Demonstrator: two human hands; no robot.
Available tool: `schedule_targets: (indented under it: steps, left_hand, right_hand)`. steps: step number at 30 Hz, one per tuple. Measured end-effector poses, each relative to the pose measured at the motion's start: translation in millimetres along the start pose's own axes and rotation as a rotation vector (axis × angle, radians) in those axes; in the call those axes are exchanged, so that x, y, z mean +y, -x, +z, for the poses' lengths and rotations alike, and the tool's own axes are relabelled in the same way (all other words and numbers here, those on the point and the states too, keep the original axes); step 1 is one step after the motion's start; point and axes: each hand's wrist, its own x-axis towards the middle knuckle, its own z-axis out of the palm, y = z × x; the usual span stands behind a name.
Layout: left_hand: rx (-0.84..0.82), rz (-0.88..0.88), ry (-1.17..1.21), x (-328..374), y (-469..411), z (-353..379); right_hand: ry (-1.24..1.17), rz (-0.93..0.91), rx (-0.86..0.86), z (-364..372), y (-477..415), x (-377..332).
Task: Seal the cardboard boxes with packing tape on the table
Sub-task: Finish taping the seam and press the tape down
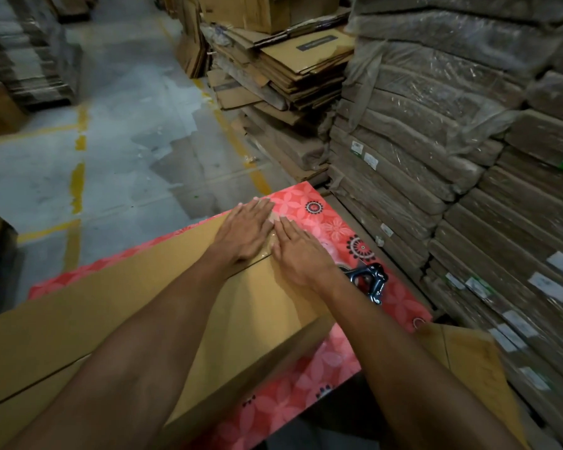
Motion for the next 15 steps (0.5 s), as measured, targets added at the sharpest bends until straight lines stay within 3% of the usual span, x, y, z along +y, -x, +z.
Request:
schedule_targets:
  steps: [7, 11, 15]
  left_hand:
    - [-0.04, -0.077, 0.028, 16, 3, -6]
    - [-0.009, 0.043, 0.001, 51, 34, 5]
    - [0.035, 0.033, 0.072, 60, 58, 13]
  right_hand:
    - [0.036, 0.035, 0.08, 10, 65, 11]
    - [0.012, -0.018, 0.078, 8, 61, 14]
    - [-0.051, -0.047, 0.051, 6, 64, 17]
